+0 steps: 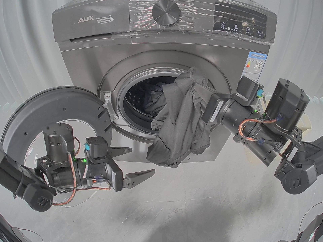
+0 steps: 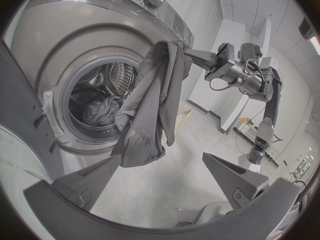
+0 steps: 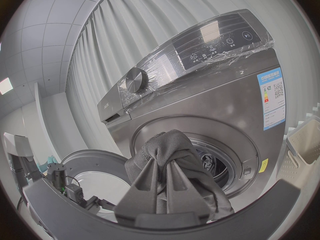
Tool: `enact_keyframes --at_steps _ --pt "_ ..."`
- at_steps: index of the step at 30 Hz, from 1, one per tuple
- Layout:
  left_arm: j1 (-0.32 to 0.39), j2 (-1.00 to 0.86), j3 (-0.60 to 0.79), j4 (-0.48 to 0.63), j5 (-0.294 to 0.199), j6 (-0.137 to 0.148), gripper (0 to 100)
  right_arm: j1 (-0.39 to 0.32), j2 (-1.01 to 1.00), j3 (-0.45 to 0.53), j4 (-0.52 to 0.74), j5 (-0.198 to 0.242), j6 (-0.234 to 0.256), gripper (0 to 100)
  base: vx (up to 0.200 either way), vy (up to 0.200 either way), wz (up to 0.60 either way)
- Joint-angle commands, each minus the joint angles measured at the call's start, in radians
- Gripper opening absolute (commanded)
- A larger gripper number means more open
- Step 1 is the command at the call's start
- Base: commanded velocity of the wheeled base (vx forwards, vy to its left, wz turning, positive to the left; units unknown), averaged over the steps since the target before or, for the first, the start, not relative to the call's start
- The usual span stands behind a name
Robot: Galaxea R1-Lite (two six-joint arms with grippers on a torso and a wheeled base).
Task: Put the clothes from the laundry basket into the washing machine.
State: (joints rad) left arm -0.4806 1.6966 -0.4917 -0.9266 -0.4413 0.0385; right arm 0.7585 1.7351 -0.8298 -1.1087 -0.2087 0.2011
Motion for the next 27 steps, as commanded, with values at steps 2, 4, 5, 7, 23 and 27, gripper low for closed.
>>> enact_keyframes --at_steps 2,4,5,7,23,27 --pt "-0.013 0.137 -0.042 -0.046 -0.002 -0.008 100 0.01 0.007 0.0 -0.005 -0.001 0.0 0 0.0 0.0 0.0" --pt "-0.013 0.167 -0.061 -0.064 -0.002 -0.017 100 0.008 0.009 0.0 -0.005 0.0 0.0 0 0.0 0.0 0.0" --pt "-0.013 0.172 -0.064 -0.067 -0.002 -0.022 100 0.008 0.009 0.0 -0.005 -0.001 0.0 0 0.0 0.0 0.0" --pt "-0.018 0.204 -0.079 -0.095 -0.002 -0.035 100 0.01 0.009 0.0 -0.005 -0.001 0.0 0 0.0 0.0 0.0" --pt "-0.079 0.41 -0.12 -0.344 0.036 -0.055 100 0.016 0.02 0.0 -0.005 0.0 0.0 0 0.0 0.0 0.0" --pt "-0.079 0.449 -0.126 -0.374 0.055 -0.052 100 0.016 0.02 0.0 -0.005 0.0 0.0 0 0.0 0.0 0.0"
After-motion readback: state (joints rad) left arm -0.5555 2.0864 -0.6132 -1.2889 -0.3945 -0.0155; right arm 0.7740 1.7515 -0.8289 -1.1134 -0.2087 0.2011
